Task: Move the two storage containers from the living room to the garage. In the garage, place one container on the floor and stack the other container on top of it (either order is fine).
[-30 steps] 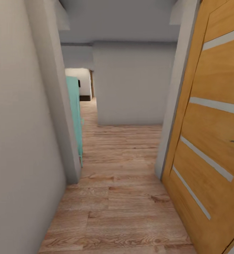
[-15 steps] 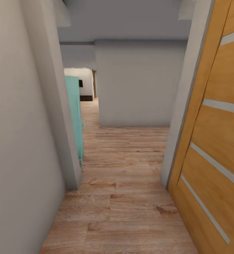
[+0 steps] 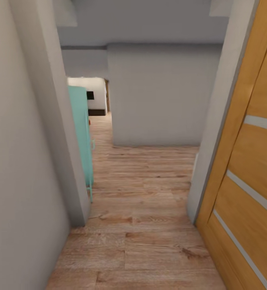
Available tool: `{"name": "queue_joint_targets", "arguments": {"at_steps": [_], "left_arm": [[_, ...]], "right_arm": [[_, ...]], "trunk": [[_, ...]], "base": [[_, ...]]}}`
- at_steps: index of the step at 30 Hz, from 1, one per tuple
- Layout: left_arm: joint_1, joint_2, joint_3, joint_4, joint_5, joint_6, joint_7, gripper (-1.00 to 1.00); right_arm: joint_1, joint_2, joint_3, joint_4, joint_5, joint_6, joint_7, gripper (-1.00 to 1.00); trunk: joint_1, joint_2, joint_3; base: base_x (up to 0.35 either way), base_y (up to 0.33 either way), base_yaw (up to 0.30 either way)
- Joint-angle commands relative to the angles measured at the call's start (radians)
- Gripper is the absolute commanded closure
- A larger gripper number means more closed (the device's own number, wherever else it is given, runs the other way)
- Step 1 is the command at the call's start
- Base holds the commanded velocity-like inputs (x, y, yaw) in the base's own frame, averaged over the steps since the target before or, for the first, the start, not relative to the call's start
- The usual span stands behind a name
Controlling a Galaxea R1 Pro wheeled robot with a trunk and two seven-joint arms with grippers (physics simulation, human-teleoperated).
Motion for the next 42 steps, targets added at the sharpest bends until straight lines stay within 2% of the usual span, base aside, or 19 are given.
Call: {"name": "queue_joint_targets", "arguments": {"at_steps": [1, 4, 7, 37, 42], "left_arm": [[0.0, 0.002, -0.001, -0.002, 0.005, -0.001, 0.0, -1.0], [0.0, 0.006, 0.0, -0.004, 0.006, 0.001, 0.001, -1.0], [0.0, 0.007, 0.001, -0.003, 0.007, 0.002, 0.001, -1.0], [0.0, 0.006, 0.001, 0.005, 0.008, 0.002, 0.001, -1.0], [0.0, 0.007, 0.001, 0.006, 0.008, 0.004, 0.001, -1.0]], "right_arm": [[-0.001, 0.0, 0.003, 0.003, -0.012, -0.007, 0.0, -1.0], [-0.001, 0.0, 0.002, 0.004, -0.077, -0.01, 0.002, -1.0], [-0.001, -0.001, 0.003, 0.004, -0.106, -0.011, 0.003, -1.0], [-0.001, 0.0, 0.009, 0.002, -0.106, -0.009, -0.011, -1.0], [-0.001, 0.006, 0.007, 0.001, -0.101, -0.003, -0.011, -1.0]], "trunk": [[0.001, 0.0, -0.001], [0.001, 0.0, -0.001], [0.001, 0.0, -0.001], [0.001, 0.0, -0.001], [0.001, 0.0, -0.001]], "base": [[0.322, 0.0, 0.0], [0.322, 0.0, 0.0], [0.322, 0.0, 0.0], [0.322, 0.0, 0.0], [0.322, 0.0, 0.0]]}}
